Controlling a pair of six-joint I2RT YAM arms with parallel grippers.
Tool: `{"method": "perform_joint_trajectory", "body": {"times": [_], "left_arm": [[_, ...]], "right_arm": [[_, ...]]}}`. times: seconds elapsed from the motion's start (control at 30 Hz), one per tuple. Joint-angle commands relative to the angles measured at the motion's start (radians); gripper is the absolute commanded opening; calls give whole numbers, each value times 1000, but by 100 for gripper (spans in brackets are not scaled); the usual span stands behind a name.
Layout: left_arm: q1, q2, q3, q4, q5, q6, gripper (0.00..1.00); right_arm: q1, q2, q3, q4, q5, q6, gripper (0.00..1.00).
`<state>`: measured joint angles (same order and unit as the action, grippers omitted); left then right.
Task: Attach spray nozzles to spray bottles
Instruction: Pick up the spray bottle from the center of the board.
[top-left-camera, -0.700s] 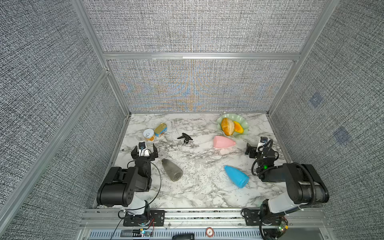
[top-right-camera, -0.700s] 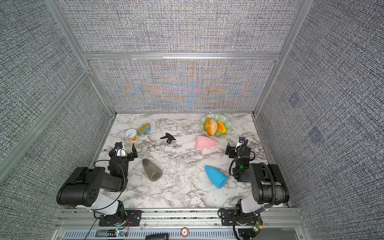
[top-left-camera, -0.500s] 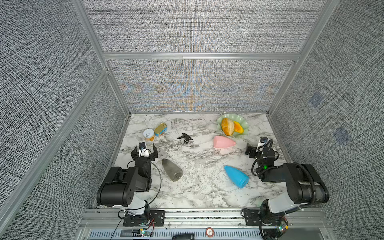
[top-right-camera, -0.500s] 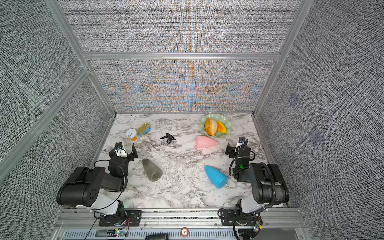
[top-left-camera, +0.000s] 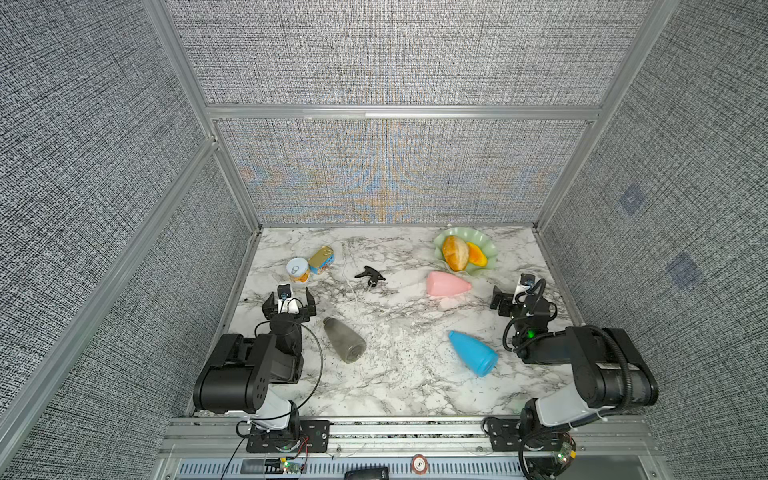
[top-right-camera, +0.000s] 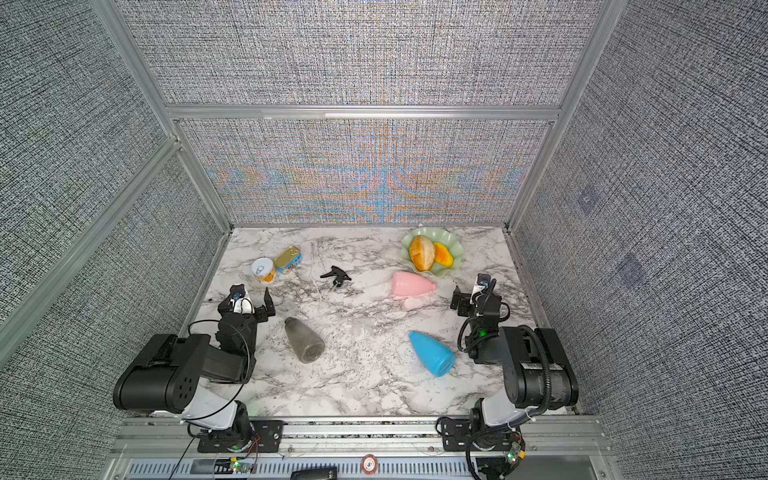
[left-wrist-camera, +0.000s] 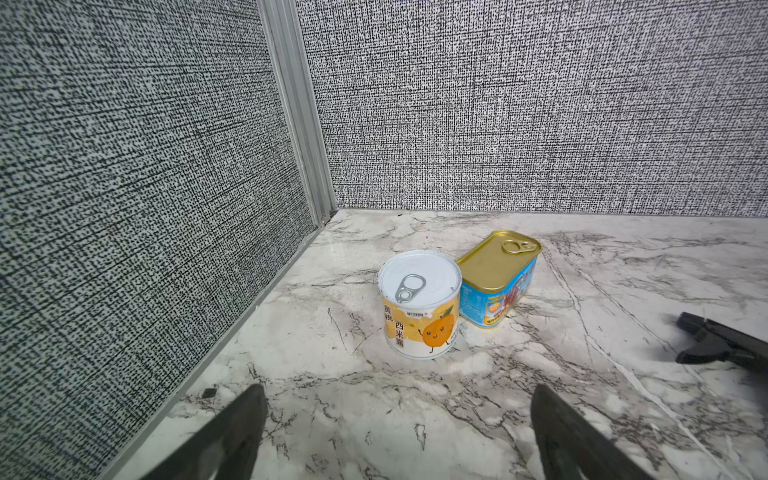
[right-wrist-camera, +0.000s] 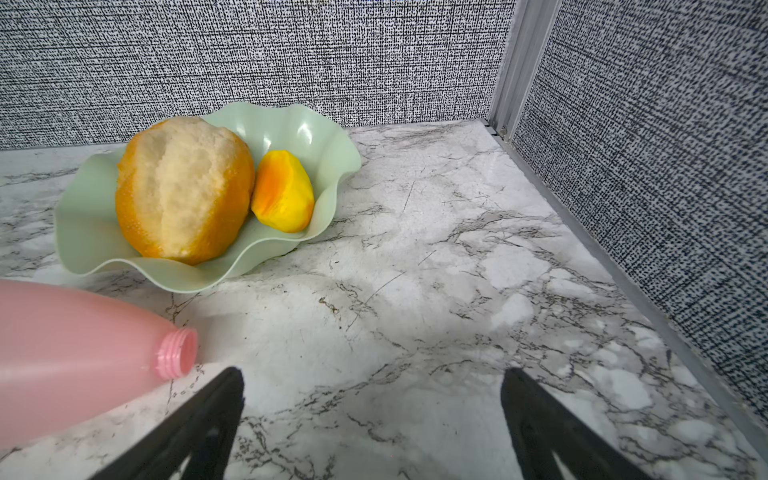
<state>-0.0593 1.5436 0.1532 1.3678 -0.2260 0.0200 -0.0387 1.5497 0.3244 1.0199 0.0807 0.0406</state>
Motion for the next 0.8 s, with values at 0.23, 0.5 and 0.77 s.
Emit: {"method": "perform_joint_trajectory", "body": {"times": [0.23,0.5,0.77], "left_arm": [[1,0,0,28,8,-2,99],[0,-1,-1,28,9,-2,99],[0,-1,-1,28,8,-2,99]], "right_arm": [[2,1,8,-5,8,-3,99],[-1,1,13,-14,4,-2,99],[-1,-2,4,-1,3,-2,99]]}}
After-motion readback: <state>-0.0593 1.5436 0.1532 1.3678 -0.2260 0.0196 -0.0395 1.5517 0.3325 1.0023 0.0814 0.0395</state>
